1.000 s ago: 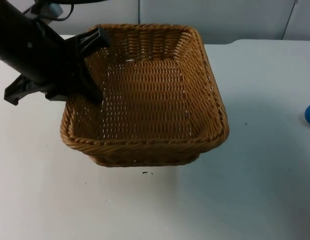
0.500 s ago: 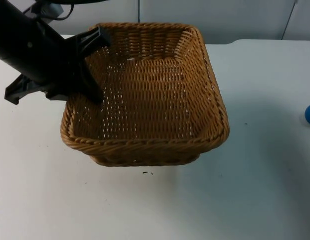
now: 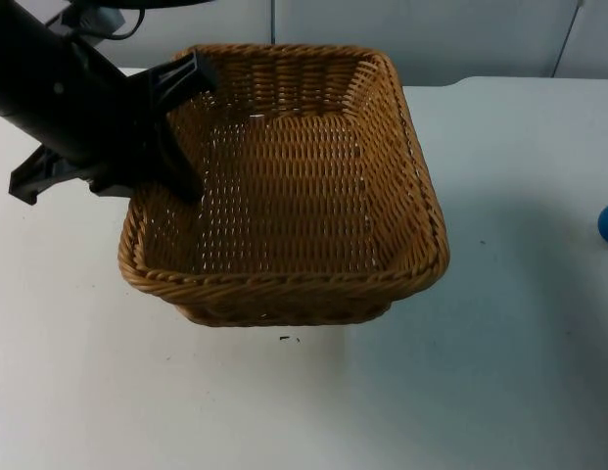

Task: Pick up the basket with the left hand and place the ball into the basket with the right hand.

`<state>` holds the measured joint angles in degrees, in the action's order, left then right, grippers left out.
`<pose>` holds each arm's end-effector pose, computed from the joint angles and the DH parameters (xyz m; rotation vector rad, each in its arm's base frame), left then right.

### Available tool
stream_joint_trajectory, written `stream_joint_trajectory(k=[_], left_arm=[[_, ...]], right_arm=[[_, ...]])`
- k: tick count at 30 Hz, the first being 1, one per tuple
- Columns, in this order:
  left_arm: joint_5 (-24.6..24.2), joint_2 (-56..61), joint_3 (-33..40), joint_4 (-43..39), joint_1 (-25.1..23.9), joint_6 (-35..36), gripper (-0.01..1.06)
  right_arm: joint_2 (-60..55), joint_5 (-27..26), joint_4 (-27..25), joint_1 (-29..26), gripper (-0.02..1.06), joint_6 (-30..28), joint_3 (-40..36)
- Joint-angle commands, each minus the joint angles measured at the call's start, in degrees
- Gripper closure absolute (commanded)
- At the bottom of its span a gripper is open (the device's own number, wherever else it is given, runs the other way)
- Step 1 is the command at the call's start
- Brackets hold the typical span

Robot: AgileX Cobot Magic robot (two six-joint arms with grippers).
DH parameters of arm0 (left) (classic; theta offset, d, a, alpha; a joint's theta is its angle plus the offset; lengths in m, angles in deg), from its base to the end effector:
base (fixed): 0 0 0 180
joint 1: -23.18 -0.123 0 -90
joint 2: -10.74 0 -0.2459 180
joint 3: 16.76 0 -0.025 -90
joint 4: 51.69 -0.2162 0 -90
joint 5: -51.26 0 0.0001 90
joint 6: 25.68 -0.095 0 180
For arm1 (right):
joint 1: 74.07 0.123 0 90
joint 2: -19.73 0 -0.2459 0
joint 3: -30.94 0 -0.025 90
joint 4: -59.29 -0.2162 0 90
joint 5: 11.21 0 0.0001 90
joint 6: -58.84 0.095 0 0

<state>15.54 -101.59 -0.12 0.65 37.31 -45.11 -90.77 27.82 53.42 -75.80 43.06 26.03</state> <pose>0.2955 -0.1197 0.1591 -0.1454 2.7380 -0.8614 0.3332 -0.0039 0.1977 -0.2420 2.6778 0.0170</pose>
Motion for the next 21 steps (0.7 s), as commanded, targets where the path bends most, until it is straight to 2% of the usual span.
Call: stream_joint_trajectory(k=[1, 9, 21], left_arm=[[0.04, 0.87, 0.04, 1.25, 0.02, -0.12, 1.04], [0.27, 0.87, 0.04, 1.25, 0.02, -0.12, 1.04], [-0.17, 0.87, 0.04, 1.35, 0.02, -1.19, 1.04]], right_arm=[[-2.39, -0.39, -0.09, -0.47, 0.26, -1.27, 1.19], [-14.19, -1.83, -0.01, -0.47, 0.26, -2.46, 3.92], [-18.41, -6.49, 0.01, -0.47, 0.28, -2.46, 4.03]])
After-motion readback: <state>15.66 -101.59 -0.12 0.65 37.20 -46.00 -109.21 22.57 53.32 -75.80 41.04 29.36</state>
